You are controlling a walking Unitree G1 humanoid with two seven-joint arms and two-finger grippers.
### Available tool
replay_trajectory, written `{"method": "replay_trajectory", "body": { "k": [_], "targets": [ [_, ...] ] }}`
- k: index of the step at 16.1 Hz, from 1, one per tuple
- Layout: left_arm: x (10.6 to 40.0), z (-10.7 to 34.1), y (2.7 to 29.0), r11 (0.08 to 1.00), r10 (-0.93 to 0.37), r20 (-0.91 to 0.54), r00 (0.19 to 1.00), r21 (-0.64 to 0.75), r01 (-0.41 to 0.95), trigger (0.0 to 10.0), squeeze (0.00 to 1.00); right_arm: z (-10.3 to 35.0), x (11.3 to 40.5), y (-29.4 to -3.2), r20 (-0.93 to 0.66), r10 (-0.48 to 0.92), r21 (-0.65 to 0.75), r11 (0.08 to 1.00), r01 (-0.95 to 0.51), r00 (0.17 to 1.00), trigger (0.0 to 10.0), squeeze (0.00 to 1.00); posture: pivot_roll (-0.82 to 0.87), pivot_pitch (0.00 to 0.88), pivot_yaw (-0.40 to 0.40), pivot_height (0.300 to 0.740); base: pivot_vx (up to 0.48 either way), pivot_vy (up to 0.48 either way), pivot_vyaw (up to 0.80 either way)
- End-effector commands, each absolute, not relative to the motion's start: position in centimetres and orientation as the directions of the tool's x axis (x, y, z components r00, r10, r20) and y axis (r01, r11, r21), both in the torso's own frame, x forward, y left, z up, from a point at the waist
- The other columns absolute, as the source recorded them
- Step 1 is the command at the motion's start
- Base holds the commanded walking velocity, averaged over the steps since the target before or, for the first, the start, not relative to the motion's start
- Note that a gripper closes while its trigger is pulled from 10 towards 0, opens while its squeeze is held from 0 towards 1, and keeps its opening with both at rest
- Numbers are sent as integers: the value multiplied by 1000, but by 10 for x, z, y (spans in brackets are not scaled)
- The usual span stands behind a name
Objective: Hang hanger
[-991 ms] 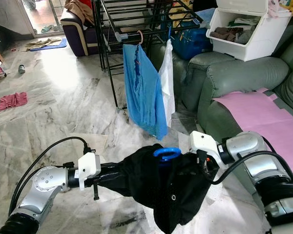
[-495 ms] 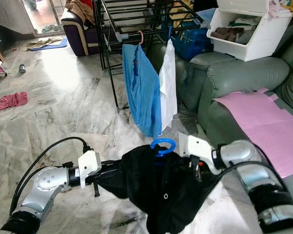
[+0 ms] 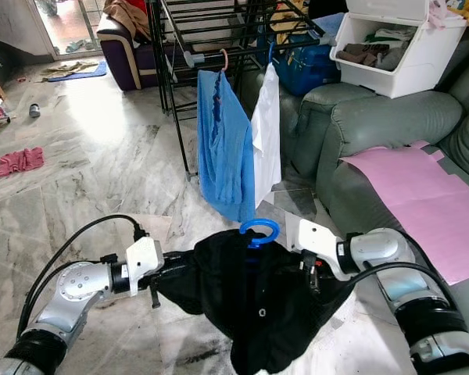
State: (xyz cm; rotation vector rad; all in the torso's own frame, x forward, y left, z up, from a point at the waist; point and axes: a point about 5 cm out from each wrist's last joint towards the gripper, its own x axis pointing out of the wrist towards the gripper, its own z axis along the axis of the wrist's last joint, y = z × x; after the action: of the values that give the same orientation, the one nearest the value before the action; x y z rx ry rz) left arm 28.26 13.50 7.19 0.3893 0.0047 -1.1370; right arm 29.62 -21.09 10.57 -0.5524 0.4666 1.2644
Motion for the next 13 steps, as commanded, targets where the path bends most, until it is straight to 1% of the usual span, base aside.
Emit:
{"method": "replay_trajectory", "body": {
  "k": [1, 2, 5, 6, 7, 8, 9, 10, 12, 13],
  "targets": [
    [295, 86, 145, 460, -840, -130, 527, 344, 819, 10000, 1000, 104, 295, -214, -606, 756, -117, 222, -968, 246, 0, 0, -3, 0, 12, 740, 0, 0, 0],
    [295, 85, 145, 426, -843, -151, 517, 401, 811, 10000, 1000, 104, 295, -214, -607, 756, -117, 221, -968, 246, 0, 0, -3, 0, 12, 740, 0, 0, 0],
    [296, 88, 144, 426, -836, -135, 532, 452, 784, 10000, 1000, 102, 295, -213, -609, 748, -130, 236, -963, 265, 0, 0, -3, 0, 13, 740, 0, 0, 0],
    [298, 94, 142, 438, -835, -98, 541, 475, 763, 10000, 1000, 100, 295, -214, -610, 741, -134, 252, -958, 280, 0, 0, -4, 0, 15, 740, 0, 0, 0],
    [300, 104, 140, 447, -837, -50, 545, 513, 733, 10000, 1000, 95, 295, -214, -614, 726, -146, 281, -948, 310, 0, 0, -3, 0, 16, 740, 0, 0, 0],
    [302, 107, 141, 464, -827, -32, 561, 522, 715, 10000, 1000, 92, 297, -214, -615, 710, -161, 314, -936, 344, 0, 0, -4, 0, 16, 740, 0, 0, 0],
    [307, 109, 144, 558, -781, 16, 624, 464, 687, 10000, 1000, 88, 298, -213, -613, 692, -176, 350, -920, 381, 0, 0, -8, 0, 20, 740, 0, 0, 0],
    [313, 111, 148, 664, -716, 65, 695, 372, 649, 10000, 1000, 85, 298, -212, -612, 672, -193, 383, -903, 416, 0, 0, -11, 0, 22, 740, 0, 0, 0],
    [316, 110, 158, 772, -612, 111, 783, 297, 562, 10000, 1000, 80, 301, -210, -583, 630, -219, 486, -846, 513, 0, 0, -16, 0, 25, 740, 0, 0, 0],
    [316, 104, 167, 841, -523, 124, 843, 234, 487, 10000, 1000, 79, 303, -209, -557, 594, -238, 555, -797, 580, 0, 0, -17, 0, 27, 740, 0, 0, 0]
  ]
}}
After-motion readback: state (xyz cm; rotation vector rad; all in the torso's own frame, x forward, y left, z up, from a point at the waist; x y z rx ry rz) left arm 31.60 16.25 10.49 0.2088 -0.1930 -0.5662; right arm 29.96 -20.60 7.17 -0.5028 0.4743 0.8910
